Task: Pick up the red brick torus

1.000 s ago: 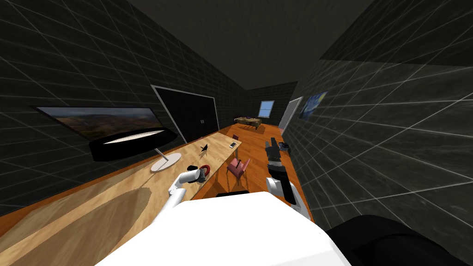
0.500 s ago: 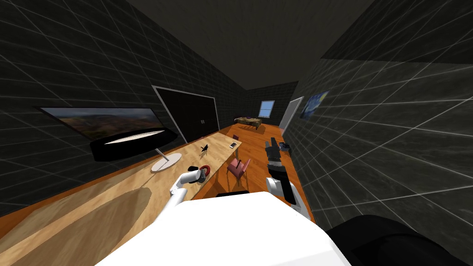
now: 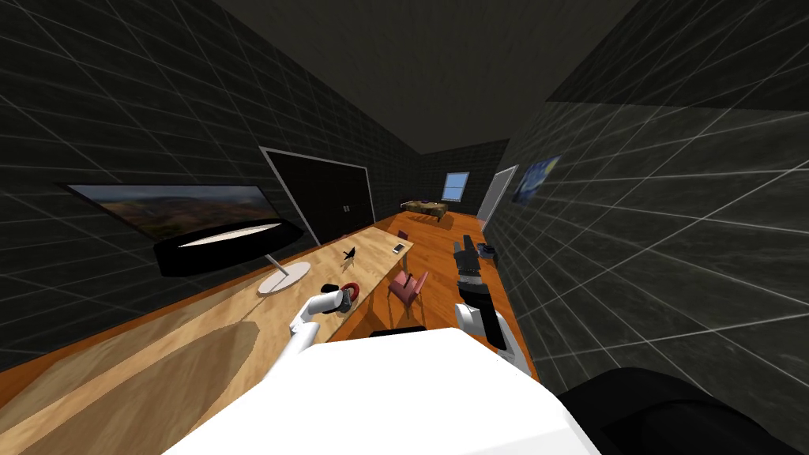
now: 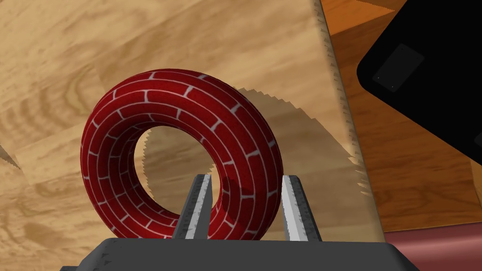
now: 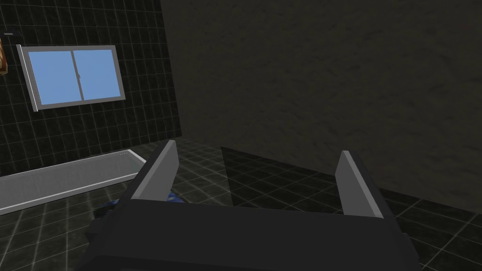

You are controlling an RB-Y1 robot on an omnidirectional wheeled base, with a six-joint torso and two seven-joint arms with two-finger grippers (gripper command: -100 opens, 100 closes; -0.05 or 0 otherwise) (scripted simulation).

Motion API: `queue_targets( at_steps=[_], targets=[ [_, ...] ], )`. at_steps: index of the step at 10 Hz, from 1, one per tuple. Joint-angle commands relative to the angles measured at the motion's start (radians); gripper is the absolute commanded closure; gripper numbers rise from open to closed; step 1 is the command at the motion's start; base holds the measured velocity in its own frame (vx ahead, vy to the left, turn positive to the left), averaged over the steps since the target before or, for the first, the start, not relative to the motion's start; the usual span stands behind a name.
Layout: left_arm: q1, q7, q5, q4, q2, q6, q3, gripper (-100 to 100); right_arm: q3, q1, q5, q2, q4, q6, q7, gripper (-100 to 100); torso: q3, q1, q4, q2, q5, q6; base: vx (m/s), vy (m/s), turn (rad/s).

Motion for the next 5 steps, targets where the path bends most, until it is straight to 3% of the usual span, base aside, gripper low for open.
queue_targets(
  at_steps=[1,3,4,5],
  targets=[
    [0.004,0.009,0.002,-0.032,0.005,0.031,0.000,100,0.000,0.000,0.000,0.000,0.000,0.000,0.000,0,0.000,0.000,0.000,0.000,0.000,0.000,-0.007,-0.003,-0.022],
    [0.008,0.016,0.007,-0.069,0.014,0.065,0.002,100,0.000,0.000,0.000,0.000,0.000,0.000,0.000,0,0.001,-0.001,0.000,0.001,0.000,0.000,-0.015,-0.001,-0.010],
    [0.008,0.014,0.005,-0.058,0.010,0.052,0.001,100,0.000,0.000,0.000,0.000,0.000,0.000,0.000,0,0.001,-0.001,0.000,0.002,0.000,0.000,-0.010,0.000,0.002],
    [0.008,0.015,0.005,-0.061,0.011,0.056,0.001,0,0.000,0.000,0.000,0.000,0.000,0.000,0.000,0,0.001,-0.001,0.000,0.001,0.000,0.000,0.000,0.000,0.000]
  ],
)
